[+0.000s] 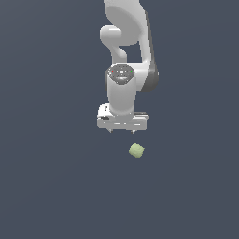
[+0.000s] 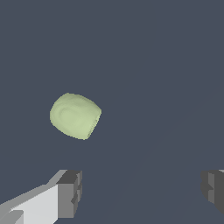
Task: Pick up the object and move it to a goal position.
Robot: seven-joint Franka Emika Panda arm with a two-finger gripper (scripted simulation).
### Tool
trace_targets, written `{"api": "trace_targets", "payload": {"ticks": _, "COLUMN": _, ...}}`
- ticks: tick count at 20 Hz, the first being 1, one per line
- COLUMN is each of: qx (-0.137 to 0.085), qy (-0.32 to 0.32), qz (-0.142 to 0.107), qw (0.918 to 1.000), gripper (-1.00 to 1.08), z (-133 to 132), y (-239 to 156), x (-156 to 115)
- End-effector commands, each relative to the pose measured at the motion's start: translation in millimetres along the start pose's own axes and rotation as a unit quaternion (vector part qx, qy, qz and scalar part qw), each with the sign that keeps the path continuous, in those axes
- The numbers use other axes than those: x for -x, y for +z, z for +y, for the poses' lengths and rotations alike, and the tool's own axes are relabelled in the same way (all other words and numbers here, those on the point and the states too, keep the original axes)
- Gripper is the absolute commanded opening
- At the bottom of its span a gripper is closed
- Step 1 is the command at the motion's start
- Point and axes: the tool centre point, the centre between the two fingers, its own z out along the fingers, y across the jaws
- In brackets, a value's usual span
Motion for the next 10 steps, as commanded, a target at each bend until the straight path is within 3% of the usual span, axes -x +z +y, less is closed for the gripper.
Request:
{"api": "trace_targets", "payload": {"ticks": 1, "qx": 0.000, "qy": 0.012, "qz": 0.000, "qw": 0.9999, "gripper": 1.00, "z": -4, "y": 3, "x": -2}}
{"api": "trace_targets", "payload": {"ticks": 10, "qx": 0.001, "qy": 0.087, "qz": 0.001, "qw": 0.9962, "gripper": 1.00, "z": -27, "y": 20, "x": -17}}
